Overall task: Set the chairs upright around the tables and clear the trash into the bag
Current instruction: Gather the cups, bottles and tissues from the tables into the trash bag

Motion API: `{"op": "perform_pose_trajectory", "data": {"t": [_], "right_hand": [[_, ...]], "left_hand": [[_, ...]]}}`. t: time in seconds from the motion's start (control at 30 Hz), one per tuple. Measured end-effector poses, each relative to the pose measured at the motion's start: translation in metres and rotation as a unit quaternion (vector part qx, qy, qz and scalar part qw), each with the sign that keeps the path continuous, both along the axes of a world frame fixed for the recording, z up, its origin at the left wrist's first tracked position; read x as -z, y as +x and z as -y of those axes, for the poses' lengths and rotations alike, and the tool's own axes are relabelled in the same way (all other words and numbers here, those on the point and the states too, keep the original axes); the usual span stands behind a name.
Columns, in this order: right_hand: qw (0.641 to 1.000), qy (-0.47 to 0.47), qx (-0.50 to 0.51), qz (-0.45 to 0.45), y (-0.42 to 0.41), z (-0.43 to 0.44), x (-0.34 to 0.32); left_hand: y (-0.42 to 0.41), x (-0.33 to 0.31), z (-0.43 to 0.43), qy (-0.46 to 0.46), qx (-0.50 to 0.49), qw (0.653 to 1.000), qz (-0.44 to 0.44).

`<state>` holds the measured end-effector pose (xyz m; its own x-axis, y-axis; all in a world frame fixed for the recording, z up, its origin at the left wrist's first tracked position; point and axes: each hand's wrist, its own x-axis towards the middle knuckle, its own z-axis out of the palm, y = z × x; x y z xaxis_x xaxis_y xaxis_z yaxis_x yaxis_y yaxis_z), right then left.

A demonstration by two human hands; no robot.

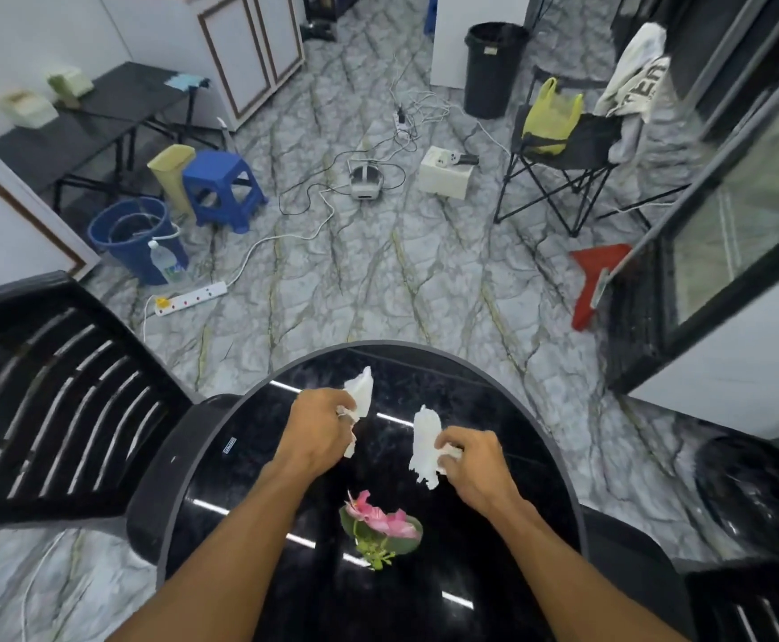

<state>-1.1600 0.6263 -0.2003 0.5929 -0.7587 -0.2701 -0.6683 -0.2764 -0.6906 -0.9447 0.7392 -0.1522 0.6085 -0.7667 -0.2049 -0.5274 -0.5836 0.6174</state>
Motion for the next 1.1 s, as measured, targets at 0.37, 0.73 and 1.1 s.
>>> {"op": "perform_pose_trajectory", "data": {"t": [0.37, 0.73, 1.1], "right_hand": [[0.976, -0.013, 0.168, 0.14, -0.164, 0.027, -0.086], [0.925, -0.096, 0.334, 0.156, -0.472, -0.011, -0.163], [0.808, -0.152, 0.557, 0.116, -0.715, -0.084, -0.182]], "left_hand": [[-0.167, -0.086, 0.075, -0.011, 0.191, 0.981, 0.041], [-0.495, -0.119, 0.108, -0.088, 0.388, 0.917, 0.007], [-0.774, -0.141, 0.122, -0.127, 0.601, 0.789, 0.001]]}}
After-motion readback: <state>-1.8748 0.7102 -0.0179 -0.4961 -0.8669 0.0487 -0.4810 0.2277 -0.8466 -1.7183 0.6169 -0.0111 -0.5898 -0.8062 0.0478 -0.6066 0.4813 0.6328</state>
